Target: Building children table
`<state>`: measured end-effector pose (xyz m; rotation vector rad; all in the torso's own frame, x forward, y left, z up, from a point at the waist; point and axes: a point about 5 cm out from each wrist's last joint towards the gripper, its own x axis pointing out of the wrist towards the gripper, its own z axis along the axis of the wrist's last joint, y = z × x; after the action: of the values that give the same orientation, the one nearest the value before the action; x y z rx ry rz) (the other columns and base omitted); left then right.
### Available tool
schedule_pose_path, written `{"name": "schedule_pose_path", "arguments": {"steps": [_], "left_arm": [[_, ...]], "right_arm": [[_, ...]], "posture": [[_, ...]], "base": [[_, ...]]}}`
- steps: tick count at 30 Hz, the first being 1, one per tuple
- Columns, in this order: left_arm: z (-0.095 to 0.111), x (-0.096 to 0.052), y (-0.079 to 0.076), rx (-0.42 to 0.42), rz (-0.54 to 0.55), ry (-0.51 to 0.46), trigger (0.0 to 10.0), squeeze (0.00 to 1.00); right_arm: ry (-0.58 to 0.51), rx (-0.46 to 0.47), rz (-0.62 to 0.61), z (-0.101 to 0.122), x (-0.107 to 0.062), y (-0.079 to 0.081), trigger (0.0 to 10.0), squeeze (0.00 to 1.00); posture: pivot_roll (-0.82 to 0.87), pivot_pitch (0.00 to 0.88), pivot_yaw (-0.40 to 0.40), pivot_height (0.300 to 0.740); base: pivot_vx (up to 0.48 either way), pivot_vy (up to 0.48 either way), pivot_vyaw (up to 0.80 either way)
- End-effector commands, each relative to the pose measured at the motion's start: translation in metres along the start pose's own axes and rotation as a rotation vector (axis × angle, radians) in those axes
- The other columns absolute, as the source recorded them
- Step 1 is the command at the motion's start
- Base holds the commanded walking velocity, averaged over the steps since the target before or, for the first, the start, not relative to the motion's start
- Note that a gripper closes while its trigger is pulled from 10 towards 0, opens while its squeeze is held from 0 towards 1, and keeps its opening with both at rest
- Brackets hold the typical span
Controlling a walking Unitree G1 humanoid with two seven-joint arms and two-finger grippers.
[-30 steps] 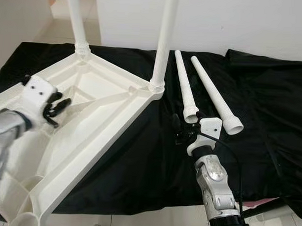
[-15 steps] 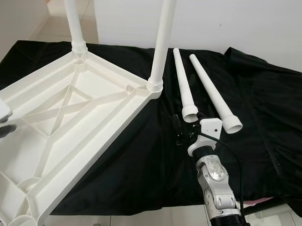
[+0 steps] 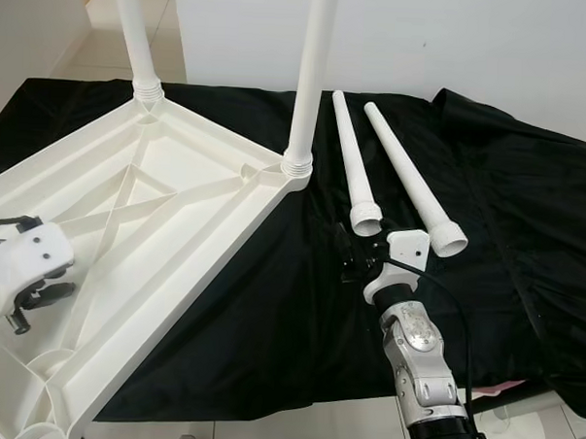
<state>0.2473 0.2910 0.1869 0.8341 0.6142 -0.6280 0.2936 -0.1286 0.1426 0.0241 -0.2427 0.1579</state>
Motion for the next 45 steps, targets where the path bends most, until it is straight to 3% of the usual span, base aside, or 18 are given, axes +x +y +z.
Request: {"name": "schedule_pose_path", "arguments": {"steps": [1,5,9,10,18,23,31,35,37,45], "left_arm": [[0.015,0.009,-0.011,0.018,-0.053,-0.056,10.0,0.00],[0.038,0.019,-0.018,0.013,-0.067,-0.152,10.0,0.00],[0.044,0.020,-0.019,0.015,-0.066,-0.175,10.0,0.00],[0.057,0.026,-0.023,0.045,-0.070,-0.231,10.0,0.00],[0.079,0.036,-0.033,0.083,-0.099,-0.313,10.0,0.00],[0.102,0.053,-0.043,0.069,-0.110,-0.382,10.0,0.00],[0.102,0.068,-0.048,0.073,-0.108,-0.387,10.0,0.00],[0.104,0.063,-0.041,0.036,-0.101,-0.433,10.0,0.00],[0.104,0.045,-0.020,-0.022,-0.069,-0.510,10.0,0.00],[0.095,0.025,0.006,-0.100,-0.037,-0.569,10.0,0.00]], "right_arm": [[0.001,0.003,-0.007,-0.001,0.001,-0.001,10.0,0.00],[0.002,0.000,-0.009,-0.002,0.001,-0.001,10.0,0.00],[0.001,0.000,-0.009,-0.001,0.001,-0.001,10.0,0.00],[0.000,-0.001,-0.010,-0.001,0.002,-0.001,10.0,0.00],[-0.002,0.002,-0.011,-0.001,0.003,-0.001,10.0,0.00],[-0.005,0.001,-0.018,0.000,0.004,-0.001,10.0,0.00],[-0.007,0.001,-0.027,0.000,0.004,-0.001,10.0,0.00],[-0.007,0.000,-0.028,0.000,0.003,-0.002,10.0,0.00],[-0.002,-0.001,-0.032,-0.001,0.001,-0.003,10.0,0.00],[0.000,-0.002,-0.032,-0.001,0.001,-0.003,10.0,0.00]], "posture": [[0.03,0.117,-0.034,0.740],[0.03,0.114,-0.034,0.740],[0.03,0.114,-0.034,0.740],[0.03,0.112,-0.034,0.740],[0.02,0.110,-0.032,0.740],[0.01,0.106,-0.026,0.740],[0.01,0.107,-0.022,0.740],[0.00,0.109,-0.022,0.740],[0.00,0.114,-0.023,0.740],[0.01,0.116,-0.025,0.740]], "base": [[0.000,0.000,0.00],[0.000,0.000,0.00],[0.000,0.000,0.00],[0.000,0.000,0.00],[0.000,0.000,0.00],[0.000,0.000,0.00],[0.000,0.000,0.00],[0.000,0.000,0.00],[0.000,0.000,0.00],[0.000,0.000,0.00]]}}
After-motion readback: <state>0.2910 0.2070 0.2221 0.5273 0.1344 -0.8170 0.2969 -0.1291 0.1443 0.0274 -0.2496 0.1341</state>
